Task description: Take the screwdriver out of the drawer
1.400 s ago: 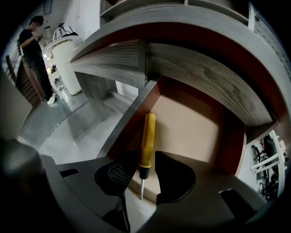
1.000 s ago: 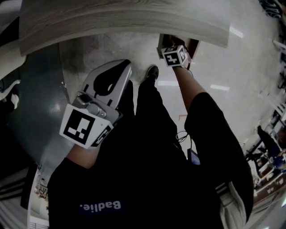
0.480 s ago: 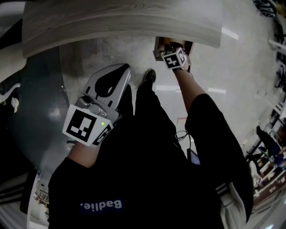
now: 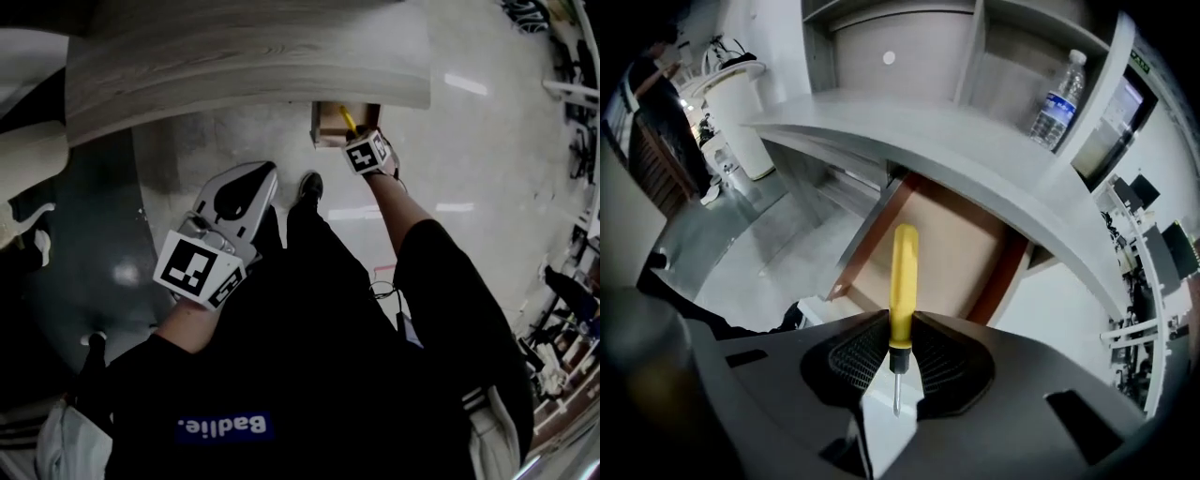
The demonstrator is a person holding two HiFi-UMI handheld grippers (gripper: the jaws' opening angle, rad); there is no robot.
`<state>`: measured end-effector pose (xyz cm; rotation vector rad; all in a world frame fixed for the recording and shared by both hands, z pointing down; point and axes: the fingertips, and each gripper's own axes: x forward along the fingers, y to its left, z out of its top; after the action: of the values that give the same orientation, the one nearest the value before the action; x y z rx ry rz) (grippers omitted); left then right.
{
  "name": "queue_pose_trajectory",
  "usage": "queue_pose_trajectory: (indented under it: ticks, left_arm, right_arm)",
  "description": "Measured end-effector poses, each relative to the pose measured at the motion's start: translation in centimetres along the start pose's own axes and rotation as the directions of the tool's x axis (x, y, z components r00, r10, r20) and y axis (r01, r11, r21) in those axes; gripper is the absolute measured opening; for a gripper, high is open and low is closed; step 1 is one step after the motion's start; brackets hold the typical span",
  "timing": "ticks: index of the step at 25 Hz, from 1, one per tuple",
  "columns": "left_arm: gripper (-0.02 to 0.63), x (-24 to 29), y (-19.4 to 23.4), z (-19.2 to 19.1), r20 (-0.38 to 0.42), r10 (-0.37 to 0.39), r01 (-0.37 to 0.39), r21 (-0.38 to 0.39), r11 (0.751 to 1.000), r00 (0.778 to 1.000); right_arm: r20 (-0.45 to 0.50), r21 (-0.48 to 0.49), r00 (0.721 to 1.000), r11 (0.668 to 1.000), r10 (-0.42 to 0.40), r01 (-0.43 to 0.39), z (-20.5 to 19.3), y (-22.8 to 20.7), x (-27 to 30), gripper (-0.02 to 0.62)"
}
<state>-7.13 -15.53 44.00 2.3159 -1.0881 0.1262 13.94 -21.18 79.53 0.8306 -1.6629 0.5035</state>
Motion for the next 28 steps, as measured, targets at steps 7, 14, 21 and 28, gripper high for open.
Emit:
queue_pose_trajectory:
  ticks: [7,14,21,28]
  left_arm:
    - [0.002,0.1,-2.6,2.4,0.017,-0.045,0.044,0.036,0.998,0.999]
    - [0.002,0.6,-4.7,3.1,0.014,-0.078,0.078,0.036,0.996,0.997]
    - [0.002,1.4,-5.9,4.4,0.017,-0.103,0.102,0.076,0.992,0.994]
    - [0.002,1.2,-7.0,5.2,0.021,-0.113,0.110,0.105,0.988,0.993]
  right_arm:
    - [0.065,0.094,0.997,0.995,0.028,-0.034,-0.8,-1.1,-5.1,0.098]
    - [0.206,0.148,0.977,0.985,0.058,-0.090,1.5,-1.1,-11.9,0.098]
    - [0.378,0.099,0.922,0.987,0.080,-0.126,5.9,1.0,-19.8,0.098]
    - [0.547,0.046,0.826,0.981,0.135,-0.191,10.6,3.3,-27.3,0.098]
